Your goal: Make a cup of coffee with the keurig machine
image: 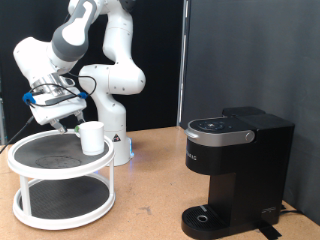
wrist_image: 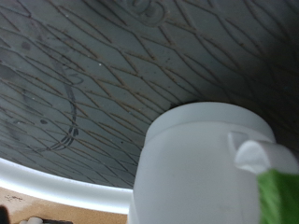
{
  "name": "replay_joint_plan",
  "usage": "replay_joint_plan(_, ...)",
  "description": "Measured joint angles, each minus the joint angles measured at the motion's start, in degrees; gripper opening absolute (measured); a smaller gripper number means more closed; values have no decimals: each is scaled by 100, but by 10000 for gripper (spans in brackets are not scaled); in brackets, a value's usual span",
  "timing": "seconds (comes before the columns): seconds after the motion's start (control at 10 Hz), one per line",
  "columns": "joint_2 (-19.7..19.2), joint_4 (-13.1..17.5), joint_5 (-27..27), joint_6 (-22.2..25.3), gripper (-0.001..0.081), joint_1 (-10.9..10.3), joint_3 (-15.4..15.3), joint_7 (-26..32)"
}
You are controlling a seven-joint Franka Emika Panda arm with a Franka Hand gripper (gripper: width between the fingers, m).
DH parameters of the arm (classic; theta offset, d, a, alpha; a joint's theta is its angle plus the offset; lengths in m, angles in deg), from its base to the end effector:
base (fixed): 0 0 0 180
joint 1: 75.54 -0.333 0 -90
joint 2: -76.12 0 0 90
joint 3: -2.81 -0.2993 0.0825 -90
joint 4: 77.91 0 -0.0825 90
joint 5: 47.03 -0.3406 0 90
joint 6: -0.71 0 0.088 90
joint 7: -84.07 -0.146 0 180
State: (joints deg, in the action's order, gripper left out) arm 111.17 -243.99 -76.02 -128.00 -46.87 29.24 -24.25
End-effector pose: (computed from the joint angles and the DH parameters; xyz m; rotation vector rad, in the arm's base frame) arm 0.2118 -0.2049 0.3135 -0.0375 2.5929 0.5654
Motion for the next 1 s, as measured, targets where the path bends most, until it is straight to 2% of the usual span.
replay_joint_plan(0.4,-290,3,-353,-196,734,-200,-2,246)
replay_joint_plan(0.6,-376,5,-429,-241,466,-236,-3,336)
replay_joint_plan(0.7,-400,5,-461,-258,466,-244,-3,372)
replay_joint_plan(0.8,-424,5,-477,-269,330,-244,-4,397)
replay_joint_plan(0.9,-455,6,-490,-275,330,-244,-4,430)
replay_joint_plan(1.0,-480,8,-513,-277,146,-244,-4,462)
